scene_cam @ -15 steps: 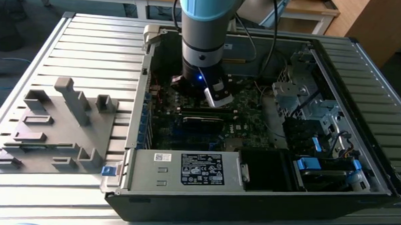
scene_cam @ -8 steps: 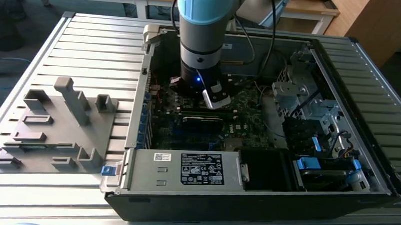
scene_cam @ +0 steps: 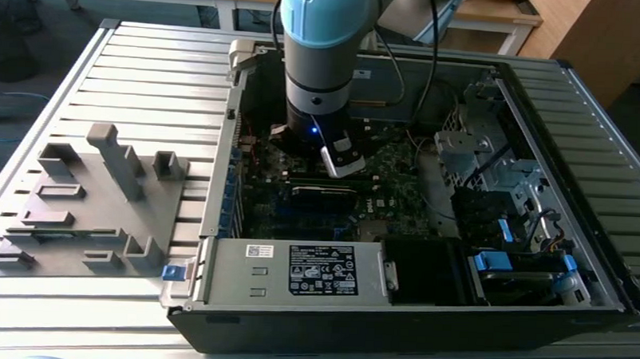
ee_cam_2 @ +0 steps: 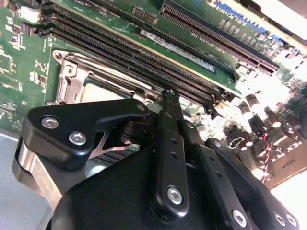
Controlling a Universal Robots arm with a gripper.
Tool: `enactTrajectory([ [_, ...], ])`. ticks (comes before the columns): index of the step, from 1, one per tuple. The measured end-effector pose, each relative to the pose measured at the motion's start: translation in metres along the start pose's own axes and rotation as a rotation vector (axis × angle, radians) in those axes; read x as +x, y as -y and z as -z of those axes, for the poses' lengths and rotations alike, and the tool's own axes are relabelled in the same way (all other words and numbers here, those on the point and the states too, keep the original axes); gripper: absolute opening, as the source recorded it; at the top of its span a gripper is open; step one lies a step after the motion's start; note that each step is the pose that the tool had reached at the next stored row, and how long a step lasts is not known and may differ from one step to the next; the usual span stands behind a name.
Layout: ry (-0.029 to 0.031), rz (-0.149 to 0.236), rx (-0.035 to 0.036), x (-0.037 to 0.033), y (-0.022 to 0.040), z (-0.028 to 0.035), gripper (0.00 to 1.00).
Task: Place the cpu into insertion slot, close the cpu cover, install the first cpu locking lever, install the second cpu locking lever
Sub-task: 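Install the second cpu locking lever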
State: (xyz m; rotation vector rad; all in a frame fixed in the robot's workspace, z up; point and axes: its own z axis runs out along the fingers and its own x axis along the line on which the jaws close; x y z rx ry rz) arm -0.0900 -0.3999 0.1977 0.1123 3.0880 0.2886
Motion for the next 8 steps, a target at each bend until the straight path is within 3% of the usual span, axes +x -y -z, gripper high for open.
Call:
enactTrajectory([
  [8,0.0001,0.0,-0.003,0.0006,0.0002,-0.0011,0.11],
])
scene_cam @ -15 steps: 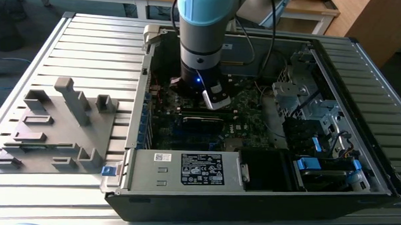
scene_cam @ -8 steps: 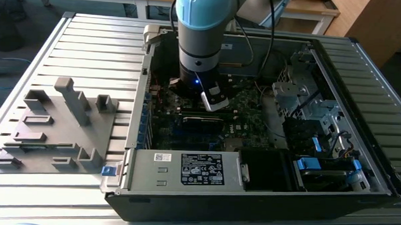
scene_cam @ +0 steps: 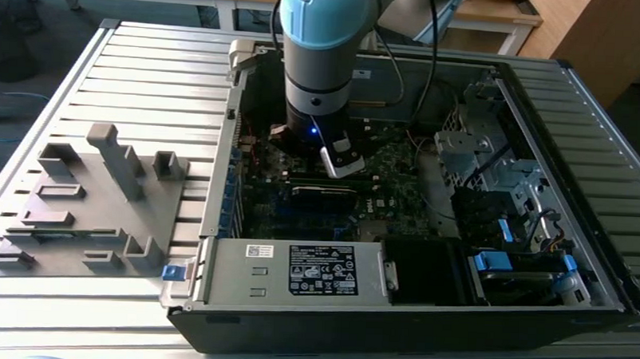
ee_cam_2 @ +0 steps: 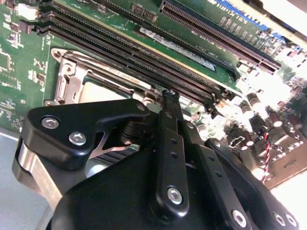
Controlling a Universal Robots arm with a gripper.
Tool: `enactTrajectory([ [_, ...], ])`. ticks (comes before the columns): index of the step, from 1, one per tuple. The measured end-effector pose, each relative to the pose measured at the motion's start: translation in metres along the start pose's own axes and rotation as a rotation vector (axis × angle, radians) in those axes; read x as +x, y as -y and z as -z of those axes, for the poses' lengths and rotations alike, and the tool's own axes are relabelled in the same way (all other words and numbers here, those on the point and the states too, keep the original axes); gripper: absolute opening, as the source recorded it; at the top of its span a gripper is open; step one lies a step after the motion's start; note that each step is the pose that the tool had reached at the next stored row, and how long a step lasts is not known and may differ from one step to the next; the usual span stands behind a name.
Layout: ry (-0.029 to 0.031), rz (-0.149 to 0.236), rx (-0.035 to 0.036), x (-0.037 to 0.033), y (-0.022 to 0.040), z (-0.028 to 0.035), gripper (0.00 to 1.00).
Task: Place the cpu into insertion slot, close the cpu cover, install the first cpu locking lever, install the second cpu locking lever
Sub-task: 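Install the second cpu locking lever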
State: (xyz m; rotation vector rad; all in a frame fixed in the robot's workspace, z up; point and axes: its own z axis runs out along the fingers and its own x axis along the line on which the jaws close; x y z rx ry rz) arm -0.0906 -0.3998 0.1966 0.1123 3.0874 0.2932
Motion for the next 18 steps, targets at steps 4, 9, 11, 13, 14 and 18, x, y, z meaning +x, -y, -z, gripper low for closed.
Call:
enactTrajectory([
  [4,0.0,0.0,-0.0007,0.0003,0.0004,-0.0019,0.11],
  [9,-0.0001,0.0,-0.0008,0.0004,0.0004,-0.0023,0.11],
  [11,0.0,0.0,-0.0009,0.0009,0.0005,-0.0027,0.11],
  [13,-0.0001,0.0,-0.0008,0.0013,0.0006,-0.003,0.11],
  [14,-0.0002,0.0,-0.0007,0.0014,0.0007,-0.003,0.11],
  [18,-0.0002,0.0,-0.0007,0.0016,0.0007,-0.0031,0.11],
])
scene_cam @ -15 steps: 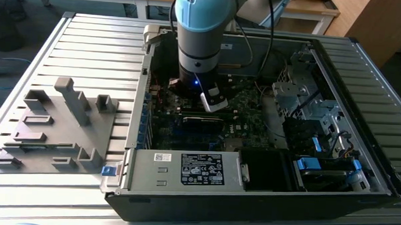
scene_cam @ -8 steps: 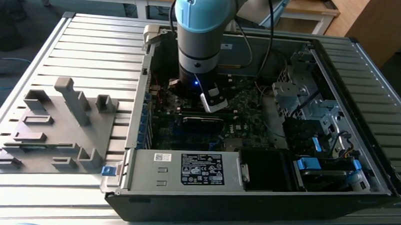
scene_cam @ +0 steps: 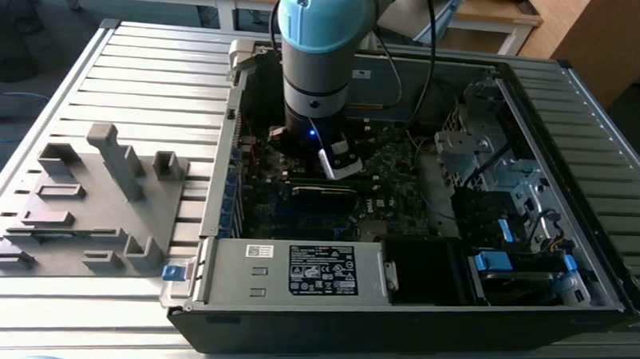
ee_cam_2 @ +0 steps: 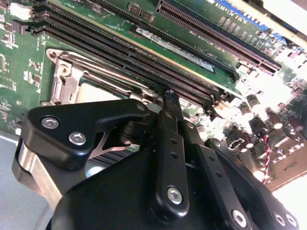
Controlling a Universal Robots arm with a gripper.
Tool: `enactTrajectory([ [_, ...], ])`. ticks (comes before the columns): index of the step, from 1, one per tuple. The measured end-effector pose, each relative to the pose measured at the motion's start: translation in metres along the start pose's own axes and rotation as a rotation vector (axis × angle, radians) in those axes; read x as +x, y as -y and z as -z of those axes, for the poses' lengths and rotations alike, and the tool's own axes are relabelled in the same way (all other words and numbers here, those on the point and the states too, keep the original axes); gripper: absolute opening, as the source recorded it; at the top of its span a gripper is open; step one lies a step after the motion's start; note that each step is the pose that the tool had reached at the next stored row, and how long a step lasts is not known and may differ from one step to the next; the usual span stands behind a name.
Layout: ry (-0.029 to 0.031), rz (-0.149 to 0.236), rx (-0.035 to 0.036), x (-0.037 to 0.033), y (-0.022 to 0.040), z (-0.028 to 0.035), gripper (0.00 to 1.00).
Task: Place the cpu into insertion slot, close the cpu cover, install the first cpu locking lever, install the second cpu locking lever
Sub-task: 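Install the second cpu locking lever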
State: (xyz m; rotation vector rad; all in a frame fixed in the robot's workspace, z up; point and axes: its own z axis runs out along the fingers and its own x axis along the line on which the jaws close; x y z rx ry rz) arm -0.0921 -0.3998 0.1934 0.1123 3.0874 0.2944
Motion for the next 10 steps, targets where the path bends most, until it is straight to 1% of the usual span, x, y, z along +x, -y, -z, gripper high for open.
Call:
enactTrajectory([
  [2,0.0001,0.0,-0.0001,0.0,-0.0001,0.0007,0.11],
  [4,0.0003,0.0,-0.0007,-0.0001,-0.0007,0.0027,0.11],
  [6,0.0001,0.0,-0.0002,-0.0002,-0.0011,0.0055,0.11],
  [10,0.0001,0.0,-0.0001,-0.0004,-0.0026,0.0132,0.11],
])
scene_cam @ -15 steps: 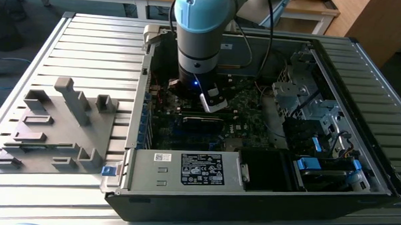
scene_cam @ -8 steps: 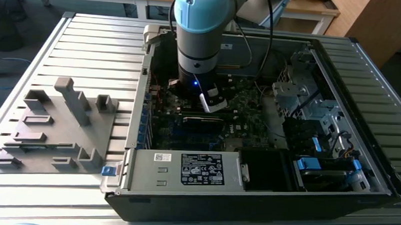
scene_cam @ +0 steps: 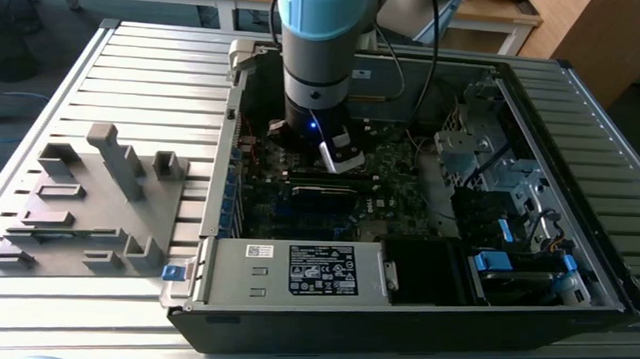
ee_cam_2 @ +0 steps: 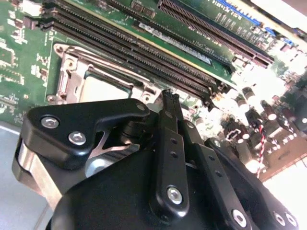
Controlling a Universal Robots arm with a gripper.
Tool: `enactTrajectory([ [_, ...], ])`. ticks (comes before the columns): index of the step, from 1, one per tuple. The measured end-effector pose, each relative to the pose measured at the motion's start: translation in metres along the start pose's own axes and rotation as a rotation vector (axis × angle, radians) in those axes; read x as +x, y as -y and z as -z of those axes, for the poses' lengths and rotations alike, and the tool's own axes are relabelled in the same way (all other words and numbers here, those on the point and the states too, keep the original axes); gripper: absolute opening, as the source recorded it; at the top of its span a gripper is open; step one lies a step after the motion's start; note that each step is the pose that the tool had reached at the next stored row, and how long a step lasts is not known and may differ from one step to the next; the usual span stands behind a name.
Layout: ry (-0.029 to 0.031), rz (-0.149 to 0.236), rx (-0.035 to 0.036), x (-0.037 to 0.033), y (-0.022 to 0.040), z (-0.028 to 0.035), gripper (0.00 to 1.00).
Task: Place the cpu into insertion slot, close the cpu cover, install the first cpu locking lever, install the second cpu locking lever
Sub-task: 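Install the second cpu locking lever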
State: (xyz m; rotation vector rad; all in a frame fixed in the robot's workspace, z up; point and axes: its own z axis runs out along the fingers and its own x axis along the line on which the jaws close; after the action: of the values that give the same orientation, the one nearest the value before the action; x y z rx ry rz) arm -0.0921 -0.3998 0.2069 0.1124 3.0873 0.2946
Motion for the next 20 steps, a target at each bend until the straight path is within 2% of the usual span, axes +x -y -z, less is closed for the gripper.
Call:
enactTrajectory([
  [7,0.0,0.0,0.0,-0.0005,-0.0028,0.0143,0.11],
  [10,0.0,0.0,0.001,-0.0006,-0.0036,0.0183,0.11],
  [11,0.0004,0.0,0.006,-0.0007,-0.0037,0.0186,0.11],
  [12,0.0013,0.001,0.0188,-0.0006,-0.0037,0.0187,0.11],
  [14,0.0035,0.002,0.0508,-0.0006,-0.0037,0.0187,0.11],
  [15,0.0039,0.002,0.0551,-0.0006,-0.0038,0.0187,0.11],
  [20,0.0042,0.0,0.0563,-0.0027,-0.004,0.0186,0.11],
])
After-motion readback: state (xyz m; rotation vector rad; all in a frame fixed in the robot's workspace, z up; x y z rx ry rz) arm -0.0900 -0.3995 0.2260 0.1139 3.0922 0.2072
